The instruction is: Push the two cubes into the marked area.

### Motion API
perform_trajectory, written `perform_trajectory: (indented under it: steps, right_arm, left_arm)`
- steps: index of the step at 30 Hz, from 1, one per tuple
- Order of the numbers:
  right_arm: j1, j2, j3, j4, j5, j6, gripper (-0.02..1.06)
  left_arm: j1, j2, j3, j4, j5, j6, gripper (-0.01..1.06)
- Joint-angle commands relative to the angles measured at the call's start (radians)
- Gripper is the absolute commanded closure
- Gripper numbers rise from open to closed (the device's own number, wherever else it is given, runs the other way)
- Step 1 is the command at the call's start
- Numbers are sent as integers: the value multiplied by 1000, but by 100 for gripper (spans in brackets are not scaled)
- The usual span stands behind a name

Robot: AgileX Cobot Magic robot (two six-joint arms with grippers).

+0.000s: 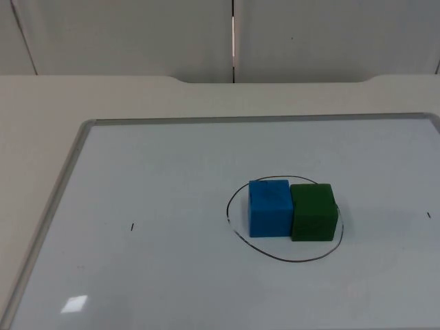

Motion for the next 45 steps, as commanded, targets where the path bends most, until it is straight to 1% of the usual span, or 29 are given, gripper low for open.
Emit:
perform_trajectory:
  steps: [1, 8, 12, 22, 23, 27, 39, 45]
  right_arm:
    - [5, -3, 2, 0, -4, 2, 0]
    - [5, -3, 2, 0, -4, 2, 0]
    - [5, -3, 2, 0, -4, 2, 0]
    - [5, -3, 2, 0, -4, 2, 0]
    - [5, -3, 2, 0, -4, 2, 0]
    - [5, -3, 2, 0, -4, 2, 0]
    - [5, -3, 2, 0, -4, 2, 0]
    - [5, -3, 2, 7, -4, 4, 0]
  left_arm:
    - [4, -4, 5, 6, -10, 0, 0]
    - [4, -4, 5, 6, -10, 0, 0]
    - [22, -4, 5, 6, -10, 0, 0]
    - [137, -4, 5, 6, -10, 0, 0]
    - [137, -4, 5, 6, -10, 0, 0]
    - [194, -4, 5, 6, -10, 0, 0]
    - [257, -4, 5, 8, -10, 0, 0]
    - [305, -4, 5, 8, -10, 0, 0]
